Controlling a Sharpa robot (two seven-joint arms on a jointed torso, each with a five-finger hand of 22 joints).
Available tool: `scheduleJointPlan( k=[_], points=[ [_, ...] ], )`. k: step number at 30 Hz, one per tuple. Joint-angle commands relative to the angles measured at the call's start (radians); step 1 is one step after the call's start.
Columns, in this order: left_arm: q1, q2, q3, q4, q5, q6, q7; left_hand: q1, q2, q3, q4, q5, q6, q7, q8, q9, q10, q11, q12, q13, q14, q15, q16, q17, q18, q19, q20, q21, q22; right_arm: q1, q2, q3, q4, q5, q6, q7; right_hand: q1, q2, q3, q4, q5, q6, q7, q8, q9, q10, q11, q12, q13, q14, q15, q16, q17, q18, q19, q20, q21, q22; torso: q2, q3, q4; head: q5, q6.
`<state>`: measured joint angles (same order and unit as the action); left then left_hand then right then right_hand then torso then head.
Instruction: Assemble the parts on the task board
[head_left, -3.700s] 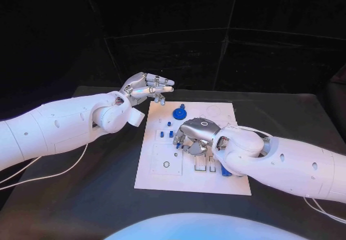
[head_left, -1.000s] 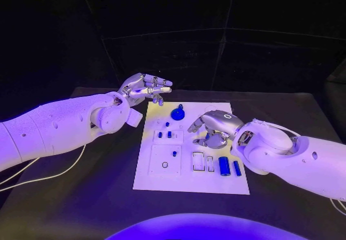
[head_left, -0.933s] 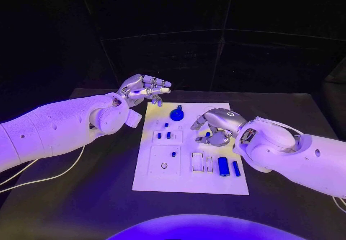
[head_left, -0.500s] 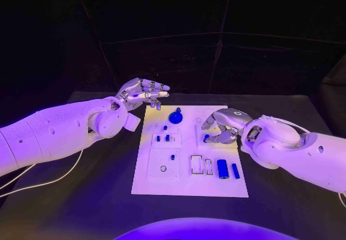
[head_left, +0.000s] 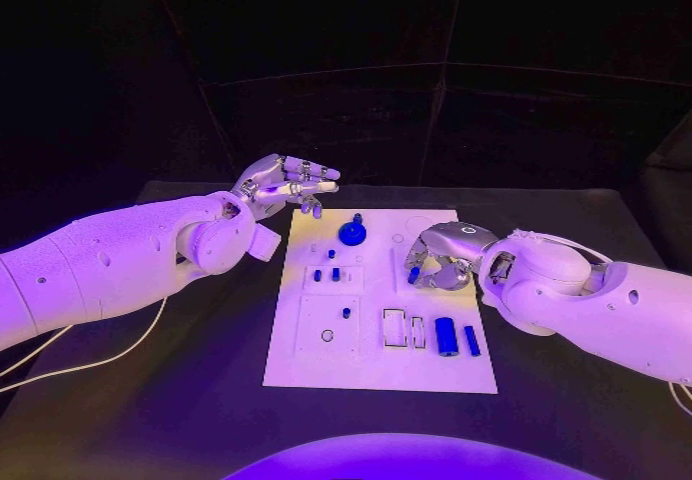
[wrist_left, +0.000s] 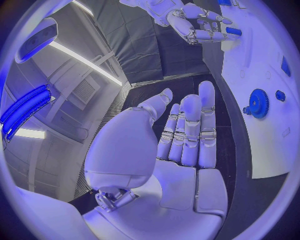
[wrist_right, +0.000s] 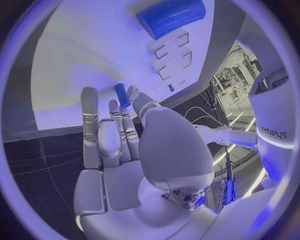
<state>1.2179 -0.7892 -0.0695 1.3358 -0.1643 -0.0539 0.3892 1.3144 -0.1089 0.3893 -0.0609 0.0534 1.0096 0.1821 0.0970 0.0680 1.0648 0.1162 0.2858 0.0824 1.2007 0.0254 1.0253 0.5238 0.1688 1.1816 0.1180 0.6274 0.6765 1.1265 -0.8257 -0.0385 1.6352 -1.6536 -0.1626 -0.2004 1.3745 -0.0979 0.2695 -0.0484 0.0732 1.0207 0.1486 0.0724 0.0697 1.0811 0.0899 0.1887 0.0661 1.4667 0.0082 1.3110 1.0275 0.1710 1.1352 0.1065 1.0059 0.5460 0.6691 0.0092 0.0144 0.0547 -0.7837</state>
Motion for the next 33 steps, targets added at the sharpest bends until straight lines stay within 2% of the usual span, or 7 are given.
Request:
scheduleJointPlan(
  k=[1,6,12,22,24,27,33],
  points=[
    [0.002,0.000,0.001,0.000,0.005,0.011,0.004,0.003,0.005,-0.003,-0.002,-0.001,0.001,0.007,0.003,-0.001,-0.007,-0.002,0.003,0.001,-0.008,0.001,-0.004,-0.002,0.013,-0.003,0.006,-0.004,-0.001,0.002,0.004,0.000,0.002,-0.015,0.050,-0.005,0.002,0.016,0.012,0.005,-0.002,0.017,-0.002,0.004,0.002,0.026,-0.005,0.008,-0.003,0.018,-0.009,0.007,0.008,0.004,0.011,-0.002,0.010,0.013,0.000,0.0007,-0.0022,0.001,-0.001],
    [0.002,0.001,0.001,-0.001,0.005,0.011,0.003,0.003,0.005,-0.003,-0.002,-0.001,0.001,0.007,0.003,-0.001,-0.007,-0.002,0.003,0.001,-0.008,0.001,-0.004,-0.002,0.013,-0.003,0.006,-0.004,-0.001,0.002,0.006,0.000,0.003,-0.016,0.035,-0.016,0.022,0.051,0.060,0.007,-0.022,0.061,-0.003,0.014,0.005,0.106,-0.019,0.017,0.000,0.024,-0.021,0.022,0.031,0.000,0.029,-0.013,0.032,0.044,0.000,0.0007,-0.0013,0.000,-0.003],
    [0.002,0.002,0.001,-0.003,0.005,0.011,0.003,0.003,0.005,-0.003,-0.002,-0.001,0.001,0.007,0.003,-0.001,-0.007,-0.002,0.003,0.001,-0.008,0.001,-0.004,-0.002,0.013,-0.003,0.006,-0.004,-0.001,0.001,0.008,0.000,0.004,-0.018,-0.008,-0.019,0.031,0.066,0.108,0.005,-0.024,0.106,-0.015,0.026,0.007,0.163,-0.034,0.010,0.002,0.027,-0.032,0.036,0.050,-0.005,0.043,-0.025,0.052,0.072,0.000,0.0006,-0.0016,-0.001,-0.005],
    [0.001,0.003,0.001,-0.006,0.005,0.012,0.003,0.003,0.006,-0.003,-0.002,-0.001,0.000,0.008,0.004,-0.001,-0.008,-0.002,0.004,0.001,-0.009,0.001,-0.004,-0.003,0.013,-0.003,0.006,-0.005,-0.002,0.001,-0.016,0.001,0.038,-0.009,-0.146,-0.021,0.038,0.063,0.161,-0.006,-0.024,0.121,-0.017,0.022,0.005,0.188,-0.037,-0.014,0.002,0.029,-0.037,0.046,0.065,-0.008,0.050,-0.031,0.067,0.090,-0.001,0.0003,-0.0005,-0.001,-0.003],
    [0.001,0.003,0.001,-0.006,0.005,0.012,0.003,0.002,0.006,-0.004,-0.002,-0.001,0.000,0.008,0.004,-0.001,-0.009,-0.002,0.005,0.001,-0.009,0.001,-0.004,-0.003,0.013,-0.003,0.007,-0.005,-0.002,0.002,-0.030,0.002,0.057,0.016,-0.155,-0.018,0.038,0.061,0.168,-0.008,-0.024,0.119,-0.016,0.020,0.003,0.187,-0.036,-0.019,0.001,0.029,-0.036,0.047,0.066,-0.009,0.050,-0.031,0.068,0.090,-0.002,0.0000,-0.0002,-0.001,-0.003],
    [0.001,0.002,0.001,-0.006,0.005,0.012,0.004,0.001,0.006,-0.005,-0.001,-0.001,-0.001,0.008,0.004,-0.001,-0.010,-0.001,0.005,0.001,-0.009,0.002,-0.004,-0.003,0.013,-0.003,0.007,-0.006,-0.002,0.002,-0.043,0.015,0.082,0.046,-0.158,-0.009,0.039,0.056,0.180,-0.013,-0.024,0.115,-0.013,0.015,0.002,0.185,-0.033,-0.027,0.001,0.029,-0.034,0.048,0.065,-0.008,0.048,-0.030,0.068,0.088,-0.002,-0.0016,0.0005,0.000,-0.002],
    [0.001,0.002,0.001,-0.008,0.005,0.012,0.005,0.001,0.006,-0.005,-0.001,-0.001,-0.001,0.008,0.004,-0.001,-0.010,-0.001,0.005,0.001,-0.009,0.002,-0.004,-0.003,0.013,-0.003,0.007,-0.006,-0.002,0.002,-0.050,0.030,0.153,0.108,-0.153,0.023,0.039,0.049,0.188,-0.017,-0.024,0.112,-0.010,0.011,0.001,0.184,-0.031,-0.033,0.001,0.028,-0.033,0.047,0.063,-0.008,0.045,-0.029,0.068,0.085,-0.001,0.0000,-0.0012,0.004,-0.002]
  ],
)
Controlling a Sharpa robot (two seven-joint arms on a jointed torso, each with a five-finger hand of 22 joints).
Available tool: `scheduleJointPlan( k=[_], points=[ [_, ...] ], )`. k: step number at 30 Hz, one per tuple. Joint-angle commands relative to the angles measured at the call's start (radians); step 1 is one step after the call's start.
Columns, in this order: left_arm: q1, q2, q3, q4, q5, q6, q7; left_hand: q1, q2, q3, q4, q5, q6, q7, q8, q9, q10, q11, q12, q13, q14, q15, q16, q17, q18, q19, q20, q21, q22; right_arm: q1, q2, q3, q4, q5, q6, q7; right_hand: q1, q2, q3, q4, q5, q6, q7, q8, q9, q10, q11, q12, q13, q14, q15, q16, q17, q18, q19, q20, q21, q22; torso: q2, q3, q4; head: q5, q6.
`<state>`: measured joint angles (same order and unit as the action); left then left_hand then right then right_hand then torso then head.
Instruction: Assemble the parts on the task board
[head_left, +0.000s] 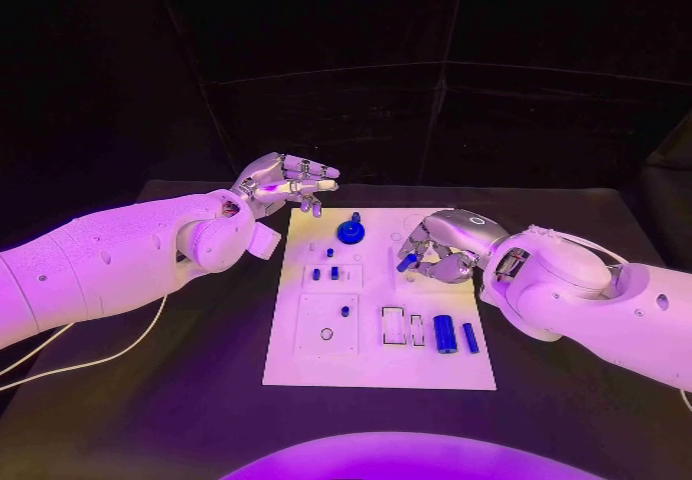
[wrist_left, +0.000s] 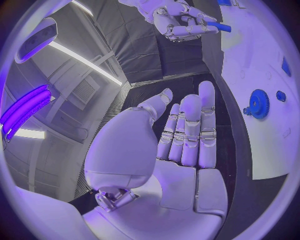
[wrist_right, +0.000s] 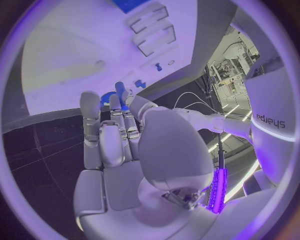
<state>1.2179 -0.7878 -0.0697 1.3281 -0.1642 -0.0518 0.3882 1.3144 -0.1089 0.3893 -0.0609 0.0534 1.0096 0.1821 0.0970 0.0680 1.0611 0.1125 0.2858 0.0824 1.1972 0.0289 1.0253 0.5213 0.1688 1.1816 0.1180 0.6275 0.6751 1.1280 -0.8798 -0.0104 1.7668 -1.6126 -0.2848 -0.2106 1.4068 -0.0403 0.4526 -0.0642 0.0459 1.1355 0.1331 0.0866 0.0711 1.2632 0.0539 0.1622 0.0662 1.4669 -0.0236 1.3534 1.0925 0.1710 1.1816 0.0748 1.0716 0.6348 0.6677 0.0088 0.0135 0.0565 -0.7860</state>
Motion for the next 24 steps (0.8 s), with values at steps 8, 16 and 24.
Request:
scheduleJointPlan(
  k=[8,16,24],
  points=[
    [0.001,0.001,0.001,0.004,0.005,0.010,0.006,0.001,0.006,-0.005,-0.001,-0.001,-0.001,0.008,0.004,-0.001,-0.006,0.002,0.005,0.001,-0.006,-0.002,-0.004,-0.001,0.013,-0.003,0.007,-0.006,-0.001,0.000,0.097,0.004,0.025,0.090,0.011,0.082,-0.001,-0.018,0.015,-0.004,0.003,-0.009,0.010,-0.011,-0.003,-0.005,0.010,-0.020,0.000,0.025,0.003,0.000,-0.015,-0.006,-0.010,0.006,-0.003,-0.015,0.001,-0.0009,0.0024,0.007,-0.005],
    [0.002,0.006,0.001,0.008,0.005,0.011,0.007,0.000,0.006,-0.006,-0.001,-0.001,-0.002,0.008,0.004,-0.001,-0.007,0.002,0.007,0.001,-0.006,-0.001,-0.004,-0.002,0.013,-0.003,0.007,-0.007,-0.002,-0.015,0.201,-0.006,-0.022,0.041,0.062,0.114,-0.003,-0.020,0.018,-0.004,0.004,-0.011,0.011,-0.013,-0.003,-0.008,0.011,-0.024,0.000,0.024,0.004,-0.001,-0.018,-0.005,-0.014,0.007,-0.005,-0.019,0.002,-0.0016,0.0020,0.013,-0.008],
    [0.002,0.010,0.001,0.007,0.005,0.012,0.007,0.000,0.006,-0.006,-0.001,-0.001,-0.002,0.008,0.004,-0.001,-0.007,0.002,0.007,0.001,-0.006,-0.001,-0.004,-0.002,0.013,-0.003,0.007,-0.007,-0.002,-0.032,0.261,-0.035,-0.072,-0.006,0.155,0.118,-0.018,-0.028,0.016,0.001,0.006,-0.012,0.013,-0.015,-0.003,-0.008,0.013,-0.031,0.000,0.022,0.007,-0.006,-0.030,-0.003,-0.021,0.010,-0.010,-0.028,0.002,-0.0006,0.0014,0.022,-0.014]
  ],
)
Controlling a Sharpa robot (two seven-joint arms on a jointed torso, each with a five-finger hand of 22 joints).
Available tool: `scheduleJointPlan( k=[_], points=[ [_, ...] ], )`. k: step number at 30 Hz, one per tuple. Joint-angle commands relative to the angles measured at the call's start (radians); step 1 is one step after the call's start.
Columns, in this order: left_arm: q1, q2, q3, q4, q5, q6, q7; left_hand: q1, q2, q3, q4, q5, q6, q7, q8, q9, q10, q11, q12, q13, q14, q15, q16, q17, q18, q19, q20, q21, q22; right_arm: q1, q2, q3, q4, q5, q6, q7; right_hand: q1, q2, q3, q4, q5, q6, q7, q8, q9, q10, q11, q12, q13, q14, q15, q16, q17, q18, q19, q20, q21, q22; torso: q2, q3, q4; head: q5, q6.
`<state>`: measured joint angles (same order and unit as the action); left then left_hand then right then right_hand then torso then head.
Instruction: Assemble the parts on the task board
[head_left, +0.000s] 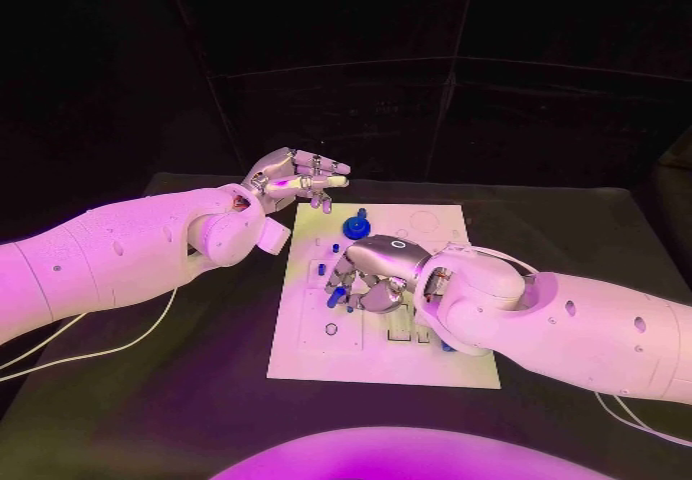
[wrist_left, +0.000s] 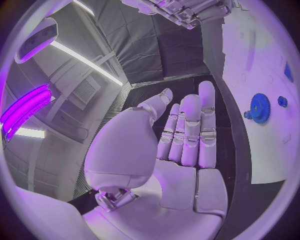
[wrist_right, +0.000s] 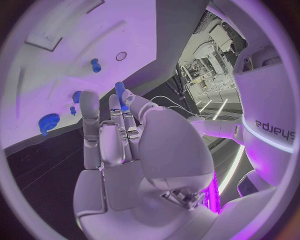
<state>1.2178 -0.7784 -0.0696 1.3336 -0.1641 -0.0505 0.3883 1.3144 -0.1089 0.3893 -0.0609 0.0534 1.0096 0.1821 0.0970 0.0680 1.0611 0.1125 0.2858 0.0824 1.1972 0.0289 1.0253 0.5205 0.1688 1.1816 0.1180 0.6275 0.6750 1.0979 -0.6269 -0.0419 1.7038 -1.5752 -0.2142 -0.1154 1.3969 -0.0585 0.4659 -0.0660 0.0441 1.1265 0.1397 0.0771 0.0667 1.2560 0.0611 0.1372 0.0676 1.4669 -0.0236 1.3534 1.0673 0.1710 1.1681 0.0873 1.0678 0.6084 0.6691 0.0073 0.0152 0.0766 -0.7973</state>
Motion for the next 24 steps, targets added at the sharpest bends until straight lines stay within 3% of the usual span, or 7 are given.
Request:
scheduleJointPlan(
  k=[1,7,24],
  points=[
    [0.002,0.001,0.001,0.002,0.005,0.011,0.007,0.000,0.006,-0.006,-0.001,-0.001,-0.002,0.008,0.004,0.000,-0.007,0.002,0.007,0.001,-0.006,-0.001,-0.004,-0.001,0.013,-0.003,0.007,-0.007,-0.001,-0.003,0.012,-0.006,-0.013,-0.049,0.092,0.023,-0.009,-0.011,0.003,0.003,0.009,-0.004,0.006,-0.006,0.001,-0.001,0.006,-0.006,-0.001,0.021,0.007,-0.007,-0.006,-0.003,-0.008,-0.002,-0.006,-0.002,0.000,0.0014,-0.0010,0.003,-0.003],
    [0.002,0.001,0.001,0.001,0.005,0.011,0.007,0.000,0.006,-0.006,-0.001,-0.001,-0.002,0.008,0.004,0.000,-0.007,0.002,0.007,0.001,-0.006,-0.001,-0.004,-0.001,0.013,-0.003,0.007,-0.007,-0.001,-0.012,0.031,-0.013,-0.029,-0.083,0.119,0.017,-0.011,-0.011,0.003,0.004,0.009,-0.004,0.006,-0.006,0.002,-0.001,0.006,-0.007,-0.001,0.021,0.008,-0.007,-0.006,-0.003,-0.009,-0.001,-0.007,-0.003,0.000,0.0017,-0.0020,0.006,-0.005],
    [0.002,0.005,0.001,-0.003,0.005,0.013,0.006,0.000,0.006,-0.006,-0.001,-0.001,-0.002,0.008,0.004,0.000,-0.007,0.002,0.007,0.001,-0.006,-0.001,-0.004,-0.001,0.013,-0.003,0.007,-0.007,-0.001,-0.025,0.056,-0.015,-0.046,-0.127,0.133,0.011,-0.012,-0.011,0.003,0.004,0.010,-0.003,0.006,-0.006,0.002,0.000,0.006,-0.008,-0.001,0.021,0.008,-0.007,-0.005,-0.003,-0.009,-0.001,-0.006,-0.002,0.000,0.0024,-0.0015,0.009,-0.007]
  ],
)
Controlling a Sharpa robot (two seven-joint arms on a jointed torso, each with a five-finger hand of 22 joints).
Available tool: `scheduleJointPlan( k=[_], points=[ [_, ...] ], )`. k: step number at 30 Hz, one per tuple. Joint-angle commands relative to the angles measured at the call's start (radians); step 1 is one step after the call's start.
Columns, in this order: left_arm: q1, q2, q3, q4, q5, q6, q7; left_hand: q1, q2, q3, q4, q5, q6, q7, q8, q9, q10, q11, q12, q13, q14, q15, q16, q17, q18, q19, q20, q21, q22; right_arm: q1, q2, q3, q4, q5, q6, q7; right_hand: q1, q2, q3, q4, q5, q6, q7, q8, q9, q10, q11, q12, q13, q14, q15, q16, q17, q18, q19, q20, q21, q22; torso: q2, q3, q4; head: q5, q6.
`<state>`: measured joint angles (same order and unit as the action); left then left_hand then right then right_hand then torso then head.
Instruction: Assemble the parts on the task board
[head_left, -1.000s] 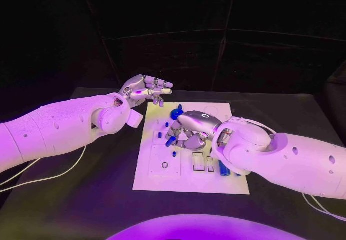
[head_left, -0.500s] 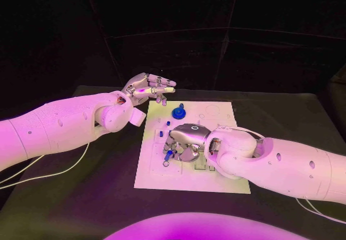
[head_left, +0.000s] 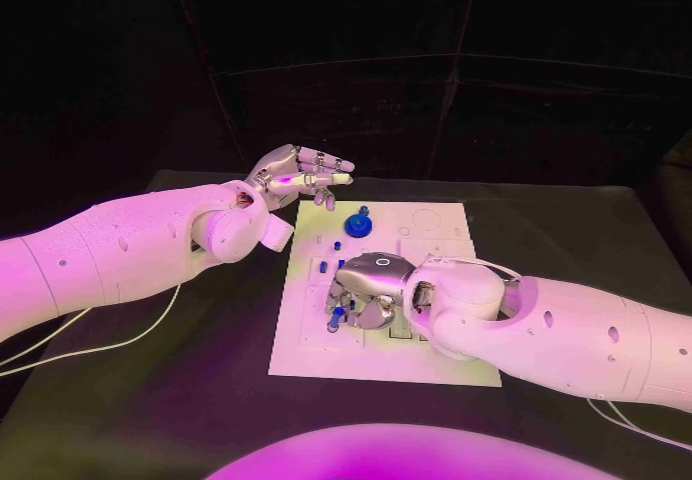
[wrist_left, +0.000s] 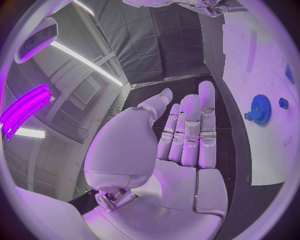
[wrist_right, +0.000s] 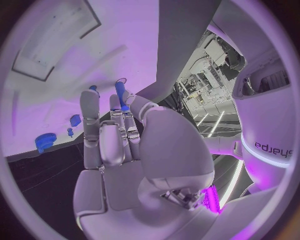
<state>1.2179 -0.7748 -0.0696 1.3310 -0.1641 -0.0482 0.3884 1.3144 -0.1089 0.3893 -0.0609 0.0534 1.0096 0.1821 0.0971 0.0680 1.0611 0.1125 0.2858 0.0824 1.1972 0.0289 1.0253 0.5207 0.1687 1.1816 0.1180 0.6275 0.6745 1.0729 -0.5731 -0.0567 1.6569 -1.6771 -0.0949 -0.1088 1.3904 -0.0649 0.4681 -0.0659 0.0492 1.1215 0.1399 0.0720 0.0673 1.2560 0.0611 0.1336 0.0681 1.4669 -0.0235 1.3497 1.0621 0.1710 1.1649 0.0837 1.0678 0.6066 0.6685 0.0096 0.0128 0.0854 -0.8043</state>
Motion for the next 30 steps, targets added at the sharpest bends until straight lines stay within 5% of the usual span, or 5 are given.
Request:
scheduleJointPlan(
  k=[1,17,30],
  points=[
    [0.001,0.001,0.001,0.000,0.005,0.011,0.006,0.000,0.006,-0.006,-0.001,-0.001,-0.002,0.008,0.004,-0.001,-0.007,0.002,0.007,0.001,-0.006,-0.001,-0.004,-0.001,0.013,-0.003,0.007,-0.007,-0.001,-0.001,0.003,0.000,0.002,-0.026,0.013,0.005,-0.006,-0.004,0.001,0.004,0.004,0.002,0.006,-0.001,0.001,0.000,0.006,-0.004,-0.001,0.021,0.008,-0.003,0.000,-0.003,-0.006,0.003,-0.006,0.000,0.001,-0.0002,0.0008,0.001,-0.002],
    [0.001,0.002,0.001,-0.002,0.005,0.013,0.005,0.000,0.006,-0.006,-0.001,-0.001,-0.002,0.008,0.004,-0.001,-0.007,0.002,0.007,0.001,-0.006,-0.001,-0.004,-0.001,0.013,-0.003,0.007,-0.007,-0.001,-0.005,0.017,-0.001,-0.014,-0.052,0.034,-0.007,-0.006,-0.004,0.002,0.004,0.004,0.003,0.005,-0.001,0.001,0.001,0.006,-0.005,-0.001,0.021,0.008,-0.004,-0.002,-0.002,-0.007,0.003,-0.007,-0.001,0.000,-0.0006,0.0006,0.003,-0.005],
    [0.001,0.003,0.001,-0.004,0.005,0.014,0.004,0.000,0.006,-0.006,-0.001,-0.001,-0.002,0.008,0.004,-0.001,-0.007,0.002,0.007,0.001,-0.006,-0.001,-0.004,-0.001,0.013,-0.003,0.007,-0.007,-0.001,-0.006,0.029,-0.017,-0.026,-0.075,0.046,-0.011,-0.020,-0.017,-0.001,0.006,0.004,-0.007,0.008,-0.007,0.000,-0.004,0.008,-0.015,-0.002,0.020,0.010,-0.007,-0.008,-0.001,-0.013,0.005,-0.010,-0.007,0.000,-0.0006,-0.0003,0.004,-0.006]
  ],
)
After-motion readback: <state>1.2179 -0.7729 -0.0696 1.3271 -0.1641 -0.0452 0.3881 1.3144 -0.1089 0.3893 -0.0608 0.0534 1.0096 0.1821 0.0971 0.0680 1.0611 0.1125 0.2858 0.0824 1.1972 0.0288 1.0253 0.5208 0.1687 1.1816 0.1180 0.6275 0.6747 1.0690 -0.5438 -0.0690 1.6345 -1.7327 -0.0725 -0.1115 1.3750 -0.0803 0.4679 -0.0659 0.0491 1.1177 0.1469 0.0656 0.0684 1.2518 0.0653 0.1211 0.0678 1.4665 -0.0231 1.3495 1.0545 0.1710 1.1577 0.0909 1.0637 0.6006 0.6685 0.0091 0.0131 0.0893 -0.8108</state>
